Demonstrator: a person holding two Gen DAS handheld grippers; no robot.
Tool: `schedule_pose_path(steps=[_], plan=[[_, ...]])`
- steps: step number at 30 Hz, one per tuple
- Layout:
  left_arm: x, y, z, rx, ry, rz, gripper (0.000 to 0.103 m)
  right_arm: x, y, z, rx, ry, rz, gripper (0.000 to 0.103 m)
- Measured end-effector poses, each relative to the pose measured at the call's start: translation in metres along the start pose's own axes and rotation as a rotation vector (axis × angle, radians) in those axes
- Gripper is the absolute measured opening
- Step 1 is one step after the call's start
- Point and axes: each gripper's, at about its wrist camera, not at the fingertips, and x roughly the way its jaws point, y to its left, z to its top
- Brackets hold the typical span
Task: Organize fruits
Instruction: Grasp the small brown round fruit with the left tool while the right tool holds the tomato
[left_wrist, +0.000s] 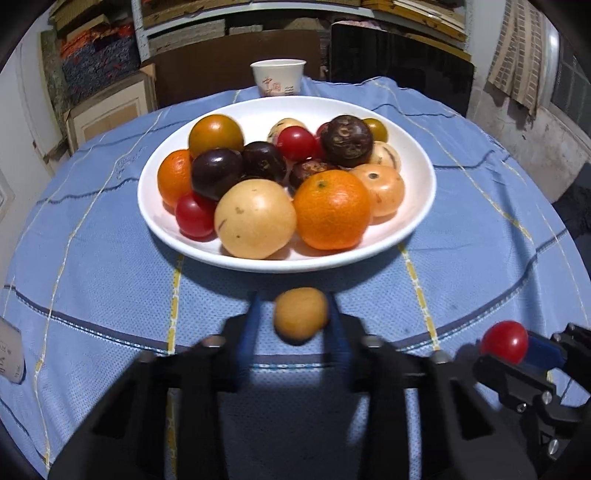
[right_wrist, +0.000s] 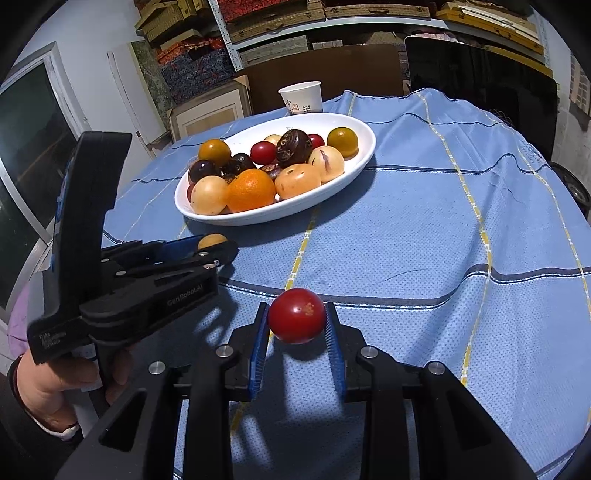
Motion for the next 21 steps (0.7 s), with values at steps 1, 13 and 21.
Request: schedule_pose_path(steps=[1, 13, 21], plan=[[-0.001, -0.003, -0.001, 0.02, -0.006, 0.02, 0.027, 0.0, 0.0, 0.0, 0.0, -0.003, -0.002, 0.031], [-0.027, 0.004, -0.02, 0.005, 0.02, 0.007, 0.027, -0.004, 0.0, -0.002, -0.001, -0.018, -0.021, 0.031], [-0.061, 0.019, -0.028, -0.024, -0.023, 0.002, 0.027, -0.01, 0.002, -0.001, -0.018, -0.068, -0.03, 0.031]])
